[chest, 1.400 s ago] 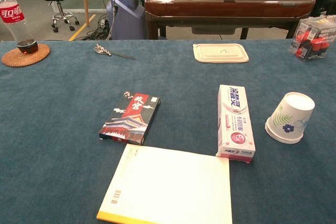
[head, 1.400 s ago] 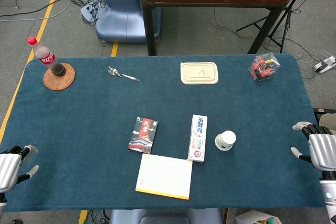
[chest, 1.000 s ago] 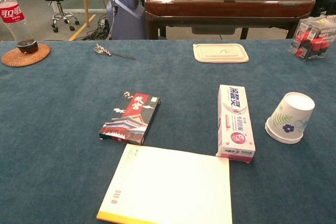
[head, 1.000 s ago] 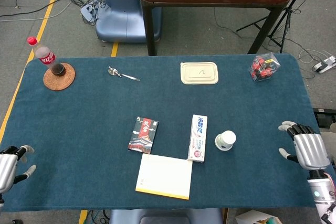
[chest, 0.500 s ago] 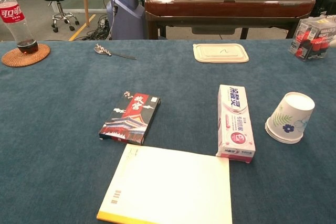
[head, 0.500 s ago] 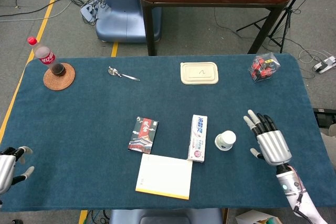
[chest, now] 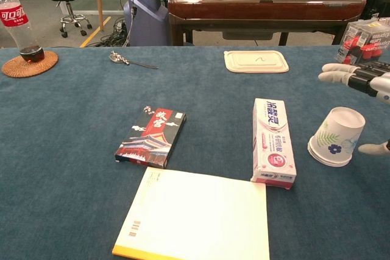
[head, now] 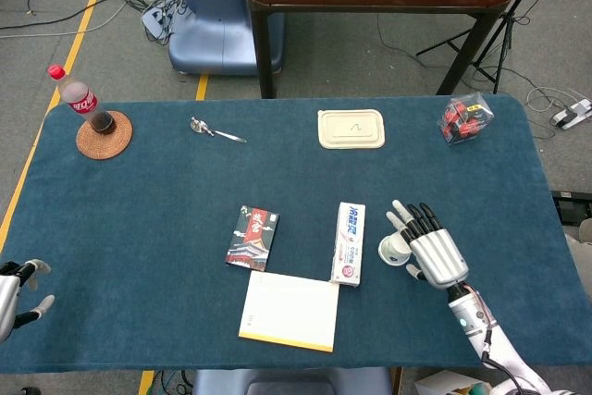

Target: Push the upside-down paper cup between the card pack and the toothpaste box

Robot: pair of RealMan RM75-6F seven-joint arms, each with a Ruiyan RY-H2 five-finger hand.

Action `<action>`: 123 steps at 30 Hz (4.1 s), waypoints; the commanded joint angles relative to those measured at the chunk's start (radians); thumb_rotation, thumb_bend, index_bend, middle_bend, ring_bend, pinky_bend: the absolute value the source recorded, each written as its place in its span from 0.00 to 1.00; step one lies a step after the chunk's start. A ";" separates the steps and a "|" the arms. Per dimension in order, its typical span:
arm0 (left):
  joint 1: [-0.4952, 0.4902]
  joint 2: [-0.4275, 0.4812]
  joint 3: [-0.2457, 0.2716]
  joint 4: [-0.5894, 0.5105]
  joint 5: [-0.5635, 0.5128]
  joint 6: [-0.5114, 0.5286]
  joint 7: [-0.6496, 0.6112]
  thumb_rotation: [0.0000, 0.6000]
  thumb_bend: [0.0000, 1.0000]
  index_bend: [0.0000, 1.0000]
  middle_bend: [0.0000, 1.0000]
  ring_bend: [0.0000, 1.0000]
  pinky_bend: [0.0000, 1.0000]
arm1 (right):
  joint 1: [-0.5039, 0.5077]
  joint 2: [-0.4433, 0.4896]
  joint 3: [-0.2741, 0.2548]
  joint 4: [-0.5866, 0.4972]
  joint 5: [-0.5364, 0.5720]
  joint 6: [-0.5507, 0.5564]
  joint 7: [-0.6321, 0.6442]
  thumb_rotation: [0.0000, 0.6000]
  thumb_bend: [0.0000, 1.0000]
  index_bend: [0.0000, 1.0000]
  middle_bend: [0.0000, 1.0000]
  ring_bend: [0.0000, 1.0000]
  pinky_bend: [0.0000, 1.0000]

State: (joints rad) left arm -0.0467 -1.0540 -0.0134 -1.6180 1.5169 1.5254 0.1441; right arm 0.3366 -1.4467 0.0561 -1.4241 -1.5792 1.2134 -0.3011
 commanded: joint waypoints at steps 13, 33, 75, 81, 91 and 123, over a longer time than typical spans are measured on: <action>0.001 0.001 0.004 0.000 0.009 -0.003 -0.002 1.00 0.21 0.46 0.58 0.44 0.60 | 0.033 -0.074 0.005 0.073 0.022 -0.008 -0.033 1.00 0.00 0.00 0.00 0.00 0.03; 0.004 0.005 0.004 -0.003 0.006 -0.005 -0.005 1.00 0.21 0.47 0.58 0.45 0.60 | 0.080 -0.117 0.045 0.152 0.113 -0.062 -0.036 1.00 0.00 0.00 0.00 0.00 0.03; 0.016 0.014 0.000 -0.006 -0.006 0.001 -0.015 1.00 0.21 0.47 0.58 0.45 0.60 | 0.218 -0.185 0.132 0.289 0.296 -0.177 -0.106 1.00 0.00 0.00 0.00 0.00 0.02; 0.018 0.017 -0.001 -0.008 -0.007 0.005 -0.017 1.00 0.21 0.47 0.58 0.45 0.60 | 0.242 -0.200 0.143 0.313 0.314 -0.191 -0.109 1.00 0.00 0.00 0.00 0.00 0.02; 0.021 0.020 -0.002 -0.009 -0.007 0.009 -0.021 1.00 0.21 0.48 0.58 0.45 0.60 | 0.286 -0.236 0.165 0.369 0.347 -0.223 -0.105 1.00 0.00 0.00 0.00 0.00 0.02; 0.025 0.028 -0.002 -0.009 -0.011 0.006 -0.039 1.00 0.21 0.48 0.58 0.45 0.60 | 0.428 -0.331 0.219 0.522 0.399 -0.296 -0.079 1.00 0.00 0.00 0.00 0.00 0.02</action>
State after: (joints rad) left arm -0.0212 -1.0260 -0.0156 -1.6270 1.5058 1.5318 0.1047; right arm 0.7639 -1.7770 0.2746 -0.9031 -1.1809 0.9187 -0.3808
